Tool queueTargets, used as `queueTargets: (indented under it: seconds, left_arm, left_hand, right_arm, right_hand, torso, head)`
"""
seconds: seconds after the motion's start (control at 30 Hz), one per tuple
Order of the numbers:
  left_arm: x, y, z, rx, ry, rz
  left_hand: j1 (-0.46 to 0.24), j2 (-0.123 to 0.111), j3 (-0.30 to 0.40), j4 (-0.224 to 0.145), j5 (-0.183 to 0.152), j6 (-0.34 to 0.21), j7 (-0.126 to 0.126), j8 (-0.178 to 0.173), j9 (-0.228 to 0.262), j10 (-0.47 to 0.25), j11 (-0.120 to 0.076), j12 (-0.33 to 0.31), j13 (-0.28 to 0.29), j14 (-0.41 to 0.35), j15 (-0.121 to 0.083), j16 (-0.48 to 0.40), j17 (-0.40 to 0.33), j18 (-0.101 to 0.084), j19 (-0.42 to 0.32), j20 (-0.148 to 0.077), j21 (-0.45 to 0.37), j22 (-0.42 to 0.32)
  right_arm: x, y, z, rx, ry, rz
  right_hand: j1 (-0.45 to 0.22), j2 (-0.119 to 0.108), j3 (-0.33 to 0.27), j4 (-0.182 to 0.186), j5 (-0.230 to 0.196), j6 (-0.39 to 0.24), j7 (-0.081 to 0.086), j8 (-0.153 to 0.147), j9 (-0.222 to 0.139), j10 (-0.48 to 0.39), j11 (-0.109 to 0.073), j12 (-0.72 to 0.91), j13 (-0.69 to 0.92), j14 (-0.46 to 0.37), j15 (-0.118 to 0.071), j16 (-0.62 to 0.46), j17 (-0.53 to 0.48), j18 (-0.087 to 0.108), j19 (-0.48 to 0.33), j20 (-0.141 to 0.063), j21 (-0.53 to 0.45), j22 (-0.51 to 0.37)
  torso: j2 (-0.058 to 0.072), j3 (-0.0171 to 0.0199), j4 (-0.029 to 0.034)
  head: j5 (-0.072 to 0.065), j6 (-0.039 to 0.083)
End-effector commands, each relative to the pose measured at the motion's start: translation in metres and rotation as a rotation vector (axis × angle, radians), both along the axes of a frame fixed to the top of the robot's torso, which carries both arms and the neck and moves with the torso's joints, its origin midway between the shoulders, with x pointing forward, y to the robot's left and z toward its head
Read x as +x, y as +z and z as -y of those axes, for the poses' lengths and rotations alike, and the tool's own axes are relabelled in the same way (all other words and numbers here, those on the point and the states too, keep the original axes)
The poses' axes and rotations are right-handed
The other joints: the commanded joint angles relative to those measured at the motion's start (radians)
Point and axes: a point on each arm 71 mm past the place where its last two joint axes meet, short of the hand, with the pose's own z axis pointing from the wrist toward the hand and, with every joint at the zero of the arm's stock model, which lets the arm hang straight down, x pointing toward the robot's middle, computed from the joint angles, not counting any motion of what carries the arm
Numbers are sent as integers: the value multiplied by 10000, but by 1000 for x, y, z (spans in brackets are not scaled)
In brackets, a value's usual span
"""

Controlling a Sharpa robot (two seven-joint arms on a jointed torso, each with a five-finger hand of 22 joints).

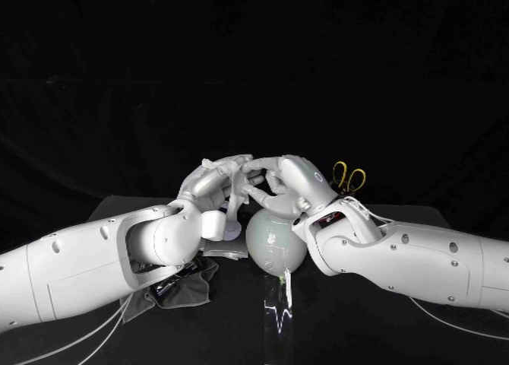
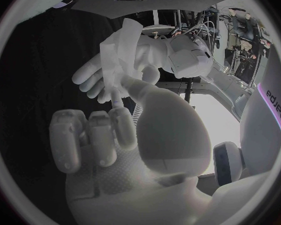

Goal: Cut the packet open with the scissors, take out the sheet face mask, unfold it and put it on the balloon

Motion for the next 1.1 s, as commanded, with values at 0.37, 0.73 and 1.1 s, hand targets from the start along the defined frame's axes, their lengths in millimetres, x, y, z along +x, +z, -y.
queueTargets:
  seconds: [0.37, 0.73, 1.1]
  left_arm:
    - [-2, 2, 4, -116, -53, 109]
    - [-1, 2, 4, -102, -52, 104]
    - [1, 2, 5, -50, 11, 121]
  left_hand:
    - [-20, 94, -70, 24, 41, 172, 281, -54, -46, 163, -30, 4, 13, -52, -12, -55, -19, 83, -309, 21, -90, -31]
    - [-10, 113, -60, 24, 42, 228, 241, -45, -60, 237, -59, 7, 13, -45, -24, -67, -21, 76, -394, 27, -94, -31]
    - [8, 161, -26, 27, 42, 360, 150, -1, -69, 419, -129, 22, 16, -8, -60, -76, -20, 76, -479, 29, -81, -25]
  right_arm:
    - [4, 0, 0, 318, -356, -166]
    - [4, -3, -5, -74, -61, -596]
    - [1, -5, -10, -443, 303, -858]
  right_hand:
    - [-228, 15, -77, 35, -69, 120, -14, -26, -22, 320, 11, 96, 1752, 1063, 12, 35, 2633, -70, 727, -17, 99, 2429]
    - [-442, 37, -225, 174, -124, 407, -114, 62, -25, 357, -67, 156, 1780, 1063, -47, 35, 2633, -71, 730, -60, 104, 2431]
    - [-486, 85, -331, 225, -136, 683, -231, 182, 0, 387, -164, 206, 1807, 1063, -120, 35, 2633, -77, 742, -124, 127, 2439]
  torso:
    - [-5, -5, -8]
    - [-2, 0, -9]
    - [-2, -2, -9]
  head:
    - [-11, -3]
    - [-14, -14]
    - [-25, -34]
